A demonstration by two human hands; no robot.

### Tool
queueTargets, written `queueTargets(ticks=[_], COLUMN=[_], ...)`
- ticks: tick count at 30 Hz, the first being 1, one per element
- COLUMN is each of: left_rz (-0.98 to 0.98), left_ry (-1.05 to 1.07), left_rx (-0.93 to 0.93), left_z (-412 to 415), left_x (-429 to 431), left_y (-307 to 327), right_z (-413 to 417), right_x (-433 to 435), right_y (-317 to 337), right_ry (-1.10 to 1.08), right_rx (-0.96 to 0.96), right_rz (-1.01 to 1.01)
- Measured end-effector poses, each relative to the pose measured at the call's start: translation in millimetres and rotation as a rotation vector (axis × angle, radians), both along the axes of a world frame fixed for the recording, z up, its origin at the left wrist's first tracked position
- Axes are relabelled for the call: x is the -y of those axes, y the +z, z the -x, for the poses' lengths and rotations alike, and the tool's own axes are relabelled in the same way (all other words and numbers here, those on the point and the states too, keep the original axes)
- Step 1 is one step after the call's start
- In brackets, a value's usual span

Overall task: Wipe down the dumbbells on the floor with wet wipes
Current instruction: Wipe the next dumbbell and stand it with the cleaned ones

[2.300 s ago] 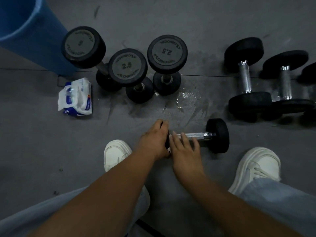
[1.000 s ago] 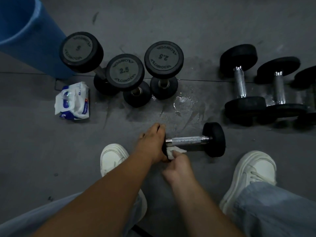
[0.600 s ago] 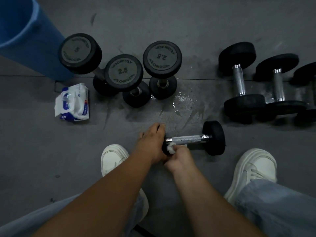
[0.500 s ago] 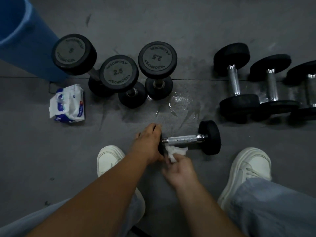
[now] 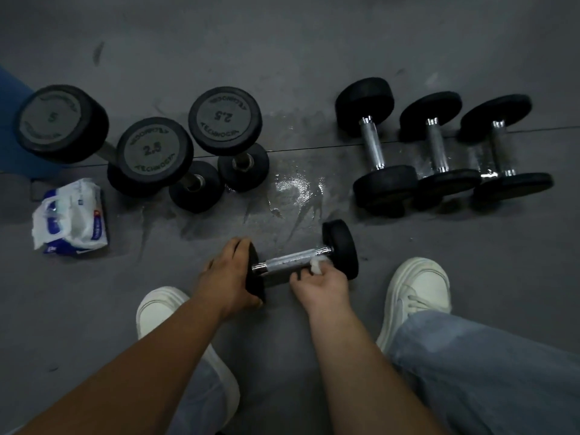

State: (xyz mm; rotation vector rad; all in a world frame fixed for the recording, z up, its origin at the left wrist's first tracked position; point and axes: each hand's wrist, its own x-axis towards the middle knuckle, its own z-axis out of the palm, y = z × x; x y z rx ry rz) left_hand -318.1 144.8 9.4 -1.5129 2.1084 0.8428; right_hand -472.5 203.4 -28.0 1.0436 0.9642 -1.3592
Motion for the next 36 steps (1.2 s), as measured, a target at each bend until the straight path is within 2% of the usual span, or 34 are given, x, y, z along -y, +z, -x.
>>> queueTargets(ticks=[6,8,10,11,13,14,15,17,20,23,27,29,36], left_rz=[0.002,0.001,0.007,0.003,-0.003,-0.01,-0.014,-0.021,-0.029,-0.02,-0.02,-0.026,-0.037], left_ry=[0.006,0.008,-0.003,-0.006,-0.012,-0.012,-0.01,-0.001,-0.001,-0.008,-0.006,-0.005,0.001], left_rx=[-0.011,-0.019,-0.022,-0.026,-0.028,-0.029,-0.034,-0.046,-0.044,-0.047,-0.05,-0.046,-0.05], left_z=[0.3,-0.6,-1.6,-2.0,-2.3,-2.2,-1.7,-1.7,-1.5,-1.9,-2.6,-3.3,-3.3], left_x=[-1.2,-1.0,0.5,0.4,0.7,1.0,1.9,3.6,5.0,3.0,3.5,4.9,8.4], left_y=[-0.7,-1.3,-2.5,-1.9,-0.3,0.2,0.3,-0.3,0.5,-0.4,-2.7,-3.0,-4.4], right_z=[2.1,-4.6,-15.2,-16.4,-10.0,-2.1,6.1,19.5,18.5,3.2,7.5,13.4,25.7], right_x=[7.5,-1.7,-17.8,-26.2,-32.8,-32.0,-31.8,-27.2,-33.1,-38.7,-8.6,-0.6,32.3], right_y=[5.9,9.5,14.0,18.4,34.4,43.8,49.6,52.8,33.8,17.7,18.3,19.7,45.4], right_ry=[0.087,0.217,0.404,0.512,0.872,1.074,1.248,1.578,2.109,2.245,2.252,2.246,2.428], right_rx=[-0.083,-0.261,-0.57,-0.73,-1.232,-1.48,-1.651,-1.804,-1.967,-1.887,-1.664,-1.626,-1.897], right_rz=[-0.058,-0.035,-0.072,-0.099,-0.16,-0.137,-0.08,-0.009,-0.164,-0.265,-0.219,-0.192,-0.092])
